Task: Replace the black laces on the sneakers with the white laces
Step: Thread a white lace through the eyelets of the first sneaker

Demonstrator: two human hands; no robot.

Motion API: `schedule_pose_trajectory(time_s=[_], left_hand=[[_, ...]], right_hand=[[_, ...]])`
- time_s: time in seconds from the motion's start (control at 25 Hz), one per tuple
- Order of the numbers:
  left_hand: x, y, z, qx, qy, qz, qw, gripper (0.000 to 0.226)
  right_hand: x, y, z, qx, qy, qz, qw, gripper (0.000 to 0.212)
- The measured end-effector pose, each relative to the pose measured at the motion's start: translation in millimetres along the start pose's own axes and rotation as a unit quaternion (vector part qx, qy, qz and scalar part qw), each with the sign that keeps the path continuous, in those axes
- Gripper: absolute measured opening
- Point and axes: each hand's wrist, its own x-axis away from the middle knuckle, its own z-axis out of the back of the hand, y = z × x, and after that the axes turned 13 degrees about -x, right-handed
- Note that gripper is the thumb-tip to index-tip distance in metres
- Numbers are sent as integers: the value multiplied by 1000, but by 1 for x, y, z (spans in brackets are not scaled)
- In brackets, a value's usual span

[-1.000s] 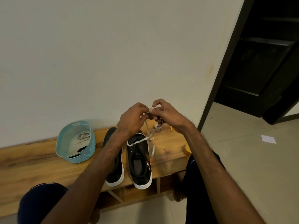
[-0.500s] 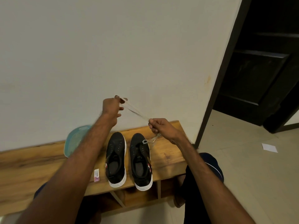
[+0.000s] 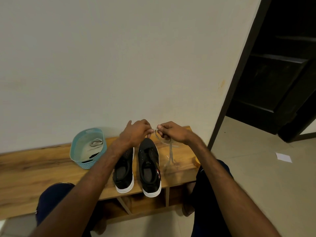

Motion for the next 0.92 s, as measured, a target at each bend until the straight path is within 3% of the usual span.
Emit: schedule_pose_trajectory(time_s=[0.16, 0.28, 0.32, 0.4, 0.48, 0.56, 0.68, 0.8, 0.92], left_hand=[[8, -41, -1, -28, 43, 31, 998, 31], [4, -18, -7, 23, 13, -37, 999, 66], [3, -5, -9, 34, 12, -61, 998, 66], [1, 9, -9, 68, 38, -91, 993, 43], [3, 3, -10, 91, 77, -82, 990, 34], [8, -16, -14, 28, 78, -31, 996, 34], [18, -57, -23, -102, 22, 111, 988, 36], [40, -100, -36, -129, -14, 223, 966, 37], [50, -113, -45, -105, 16, 263, 959, 39]], right_hand=[[14, 2, 22, 7, 2, -18, 1000, 40], [10, -6, 12, 25, -38, -30, 999, 40], [7, -7, 7, 27, -49, -35, 998, 40], [5, -10, 4, 22, -60, -38, 997, 40], [8, -11, 8, 23, -74, -45, 996, 40], [12, -9, 12, 50, -79, -51, 994, 39], [16, -2, 21, 79, -55, -72, 993, 39], [22, 7, 34, 74, -32, -91, 993, 39], [26, 23, 40, 54, 2, -97, 994, 39]])
